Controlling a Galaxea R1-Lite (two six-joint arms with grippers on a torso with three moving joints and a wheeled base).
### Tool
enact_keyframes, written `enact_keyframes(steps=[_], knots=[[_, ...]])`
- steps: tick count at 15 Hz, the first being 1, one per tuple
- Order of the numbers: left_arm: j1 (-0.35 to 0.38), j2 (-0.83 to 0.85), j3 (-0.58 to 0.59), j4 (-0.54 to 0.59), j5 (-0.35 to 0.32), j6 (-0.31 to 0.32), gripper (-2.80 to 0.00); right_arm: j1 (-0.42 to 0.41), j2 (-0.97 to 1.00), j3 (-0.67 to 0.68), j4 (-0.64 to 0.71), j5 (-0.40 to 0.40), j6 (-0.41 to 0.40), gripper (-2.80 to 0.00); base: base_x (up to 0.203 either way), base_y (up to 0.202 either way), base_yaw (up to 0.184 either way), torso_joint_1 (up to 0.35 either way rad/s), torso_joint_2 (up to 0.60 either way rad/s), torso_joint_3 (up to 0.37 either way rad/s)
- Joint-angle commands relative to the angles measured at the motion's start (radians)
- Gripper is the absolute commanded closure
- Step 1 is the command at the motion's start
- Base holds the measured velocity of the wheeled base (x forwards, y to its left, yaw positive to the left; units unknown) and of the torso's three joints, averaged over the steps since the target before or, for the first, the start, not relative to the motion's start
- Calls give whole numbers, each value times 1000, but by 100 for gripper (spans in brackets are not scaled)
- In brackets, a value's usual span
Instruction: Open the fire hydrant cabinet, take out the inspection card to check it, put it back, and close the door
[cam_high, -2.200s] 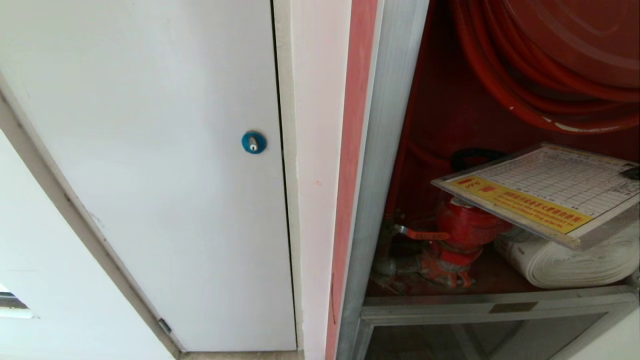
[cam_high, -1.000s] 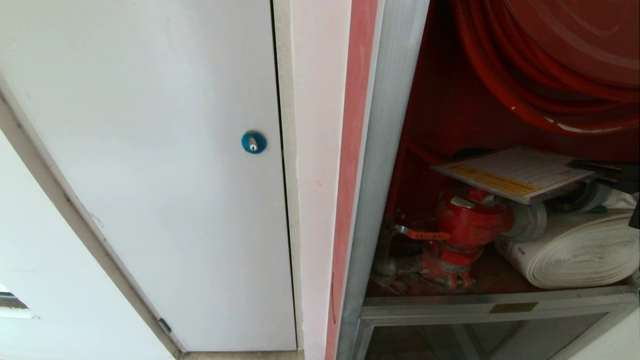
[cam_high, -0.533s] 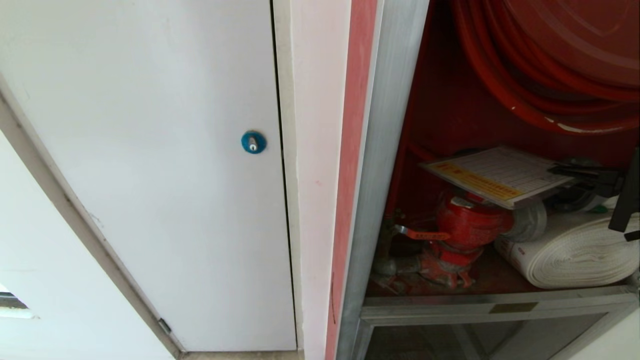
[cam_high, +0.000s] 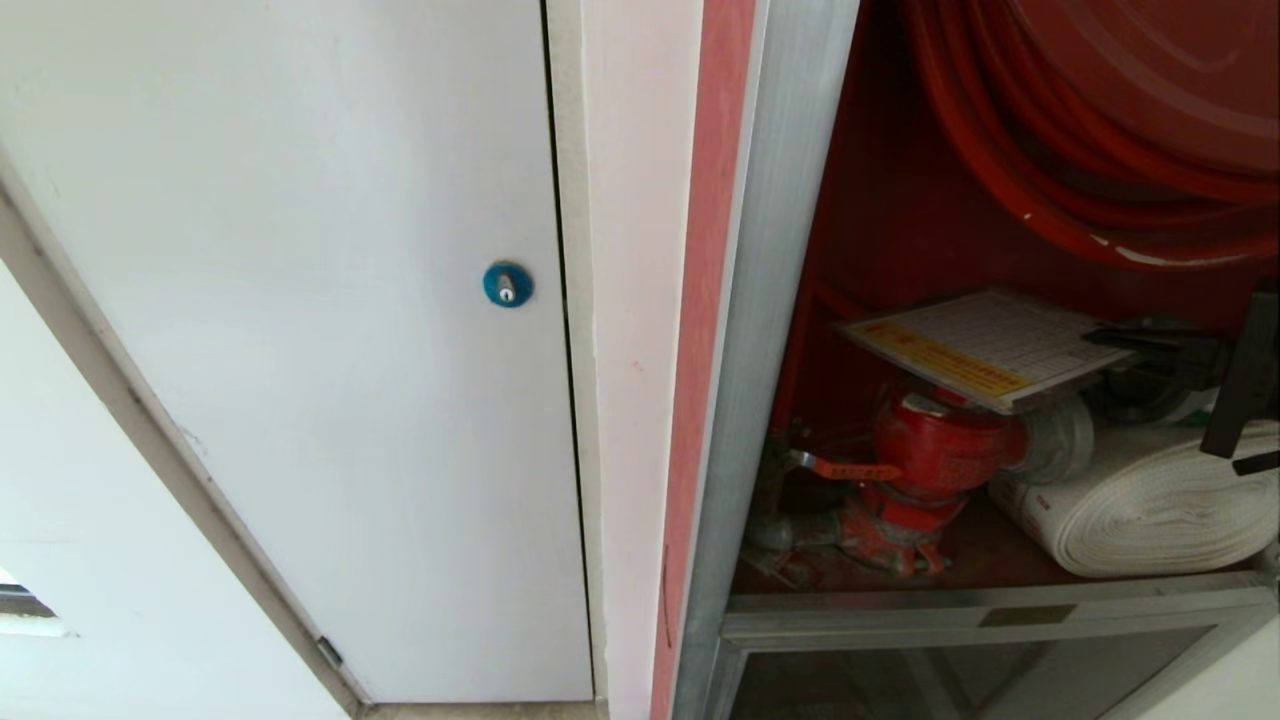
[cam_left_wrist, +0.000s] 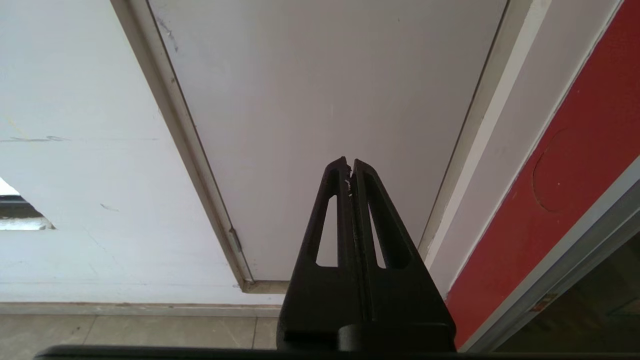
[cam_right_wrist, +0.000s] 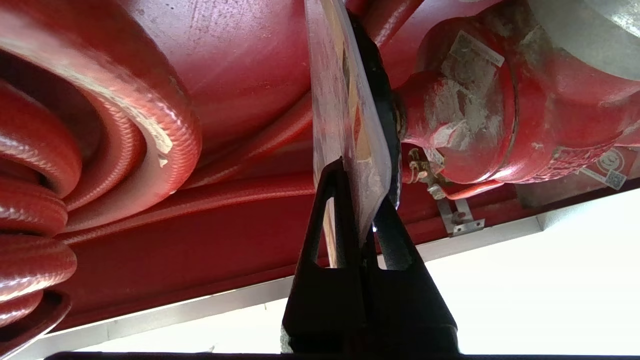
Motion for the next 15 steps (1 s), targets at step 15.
enact_keyframes(steps=[15], knots=[[0, 1, 2, 0, 0, 0, 0, 1, -90, 27, 53, -4, 8, -280, 0, 0, 0, 0, 0, 0]])
